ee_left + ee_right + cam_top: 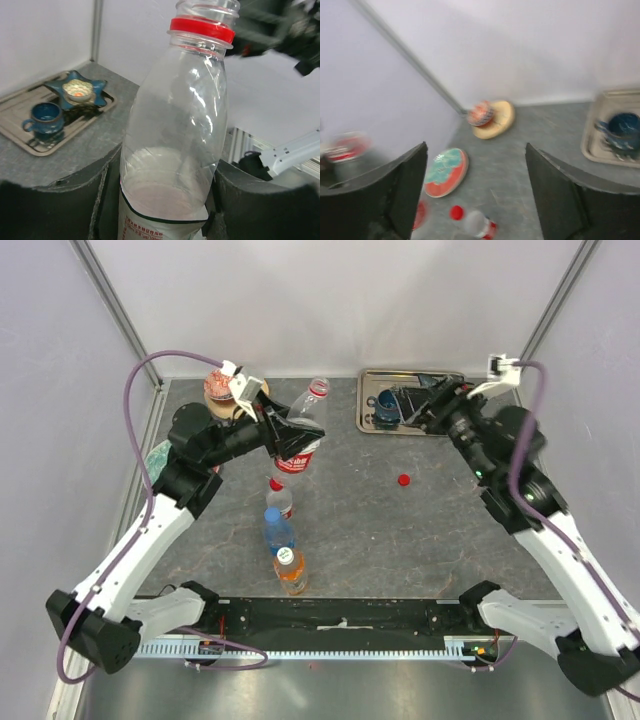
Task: Unscrew the bottle caps
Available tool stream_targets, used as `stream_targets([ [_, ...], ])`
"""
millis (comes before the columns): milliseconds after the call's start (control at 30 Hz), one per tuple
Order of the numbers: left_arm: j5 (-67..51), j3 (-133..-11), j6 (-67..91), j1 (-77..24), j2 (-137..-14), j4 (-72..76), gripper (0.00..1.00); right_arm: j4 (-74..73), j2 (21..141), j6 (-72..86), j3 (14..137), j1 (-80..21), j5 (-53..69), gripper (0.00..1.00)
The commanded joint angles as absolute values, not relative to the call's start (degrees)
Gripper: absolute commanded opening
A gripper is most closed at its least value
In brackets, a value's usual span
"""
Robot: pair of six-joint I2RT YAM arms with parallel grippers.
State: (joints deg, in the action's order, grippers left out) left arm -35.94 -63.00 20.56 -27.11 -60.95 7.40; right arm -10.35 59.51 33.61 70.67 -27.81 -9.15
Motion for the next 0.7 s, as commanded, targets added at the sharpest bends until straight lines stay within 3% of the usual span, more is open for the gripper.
stream_targets([
  [0, -45.4, -68.2, 24.4, -27.9, -66.1, 9.1, 0.57, -8.7, 58.0, 32.6, 73.8, -29.5, 5.9, 0.95],
  [133, -51.8, -74.2, 24.3, -31.5, -73.4, 5.5, 0.57, -10.4, 57.7, 32.0, 77.2, -30.3, 9.4, 0.98],
  [533, -46.4, -78.7, 17.7, -39.1, -76.6, 0.4, 0.58, -12.0, 58.9, 29.1, 77.9, -31.1, 11.7, 0.98],
  [667, -45.9, -78.9, 17.5, -39.2, -76.7, 0.4, 0.58, -12.0, 59.0, 29.1, 77.3, -31.2, 12.8, 0.85],
])
